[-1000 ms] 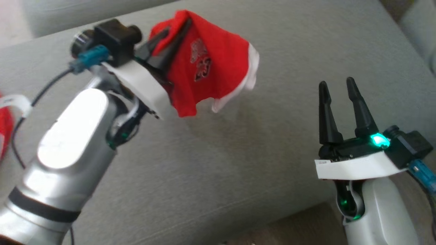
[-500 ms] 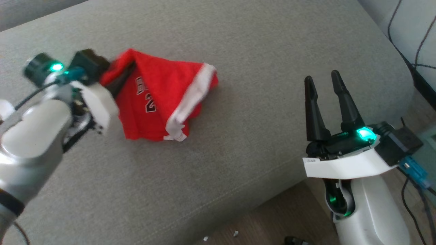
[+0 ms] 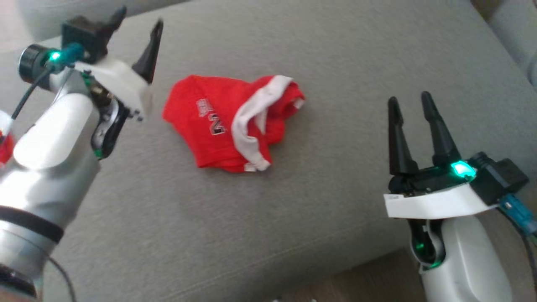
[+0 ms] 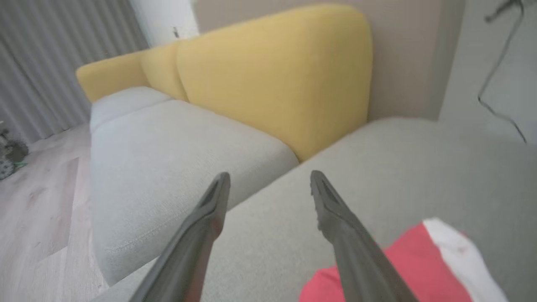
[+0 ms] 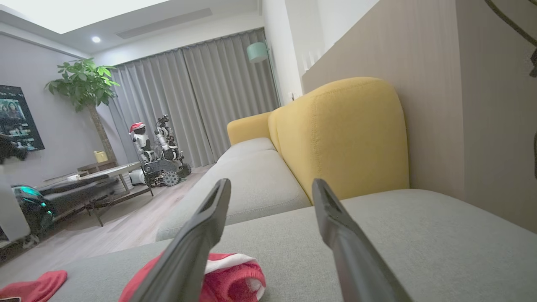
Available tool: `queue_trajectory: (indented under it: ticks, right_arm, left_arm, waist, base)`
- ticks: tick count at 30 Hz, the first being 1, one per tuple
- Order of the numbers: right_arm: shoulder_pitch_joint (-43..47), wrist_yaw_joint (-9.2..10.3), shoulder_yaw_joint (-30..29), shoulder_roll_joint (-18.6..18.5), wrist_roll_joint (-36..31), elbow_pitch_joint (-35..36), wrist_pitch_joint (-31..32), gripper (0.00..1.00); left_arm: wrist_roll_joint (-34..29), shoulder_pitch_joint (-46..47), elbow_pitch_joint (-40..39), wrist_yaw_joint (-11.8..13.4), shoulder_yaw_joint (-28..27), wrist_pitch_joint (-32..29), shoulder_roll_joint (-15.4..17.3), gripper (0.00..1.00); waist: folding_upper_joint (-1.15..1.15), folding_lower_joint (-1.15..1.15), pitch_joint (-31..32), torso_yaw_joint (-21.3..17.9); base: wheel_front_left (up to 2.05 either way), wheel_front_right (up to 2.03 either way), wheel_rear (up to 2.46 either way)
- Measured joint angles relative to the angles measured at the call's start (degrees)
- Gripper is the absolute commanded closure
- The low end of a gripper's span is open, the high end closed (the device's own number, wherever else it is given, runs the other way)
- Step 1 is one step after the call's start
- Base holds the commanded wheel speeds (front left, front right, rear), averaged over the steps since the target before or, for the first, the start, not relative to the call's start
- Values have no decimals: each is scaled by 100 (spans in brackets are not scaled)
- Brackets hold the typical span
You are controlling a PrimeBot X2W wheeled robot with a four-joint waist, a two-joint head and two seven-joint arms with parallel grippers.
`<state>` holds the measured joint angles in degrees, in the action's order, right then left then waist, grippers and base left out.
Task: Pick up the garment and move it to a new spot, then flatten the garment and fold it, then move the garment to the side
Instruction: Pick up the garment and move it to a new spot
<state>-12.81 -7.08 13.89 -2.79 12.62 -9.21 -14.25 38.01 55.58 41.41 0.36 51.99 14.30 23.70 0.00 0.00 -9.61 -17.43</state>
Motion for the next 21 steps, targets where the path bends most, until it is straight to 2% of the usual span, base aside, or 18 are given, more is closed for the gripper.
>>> queue_trajectory:
  ticks: [4,6,11,17,21]
  right_arm:
    - [135,0,-292,1,-133,-91,29,0]
    - [318,0,-477,2,-197,-130,58,0]
    - [780,0,-775,5,-333,-164,138,0]
    - [1090,0,-947,7,-357,-33,162,0]
    - [1287,0,-1013,7,-372,15,162,0]
  left_arm:
    - [107,-692,-971,357,-859,30,-73,0]
    - [120,-1343,-1449,592,-1303,36,-81,0]
    - [-42,-3078,-2524,883,-1965,35,-141,0]
    - [-577,-4551,-3540,980,-2410,35,-556,0]
    - [-1060,-5266,-3778,965,-2695,35,-926,0]
  waist:
    - [0,0,218,370]
    - [0,0,347,566]
    - [0,0,654,1076]
    - [0,0,944,1569]
    - [0,0,1090,1765]
  base:
    - [0,0,0]
    - [0,0,0]
    - [0,0,0]
    - [0,0,0]
    - [0,0,0]
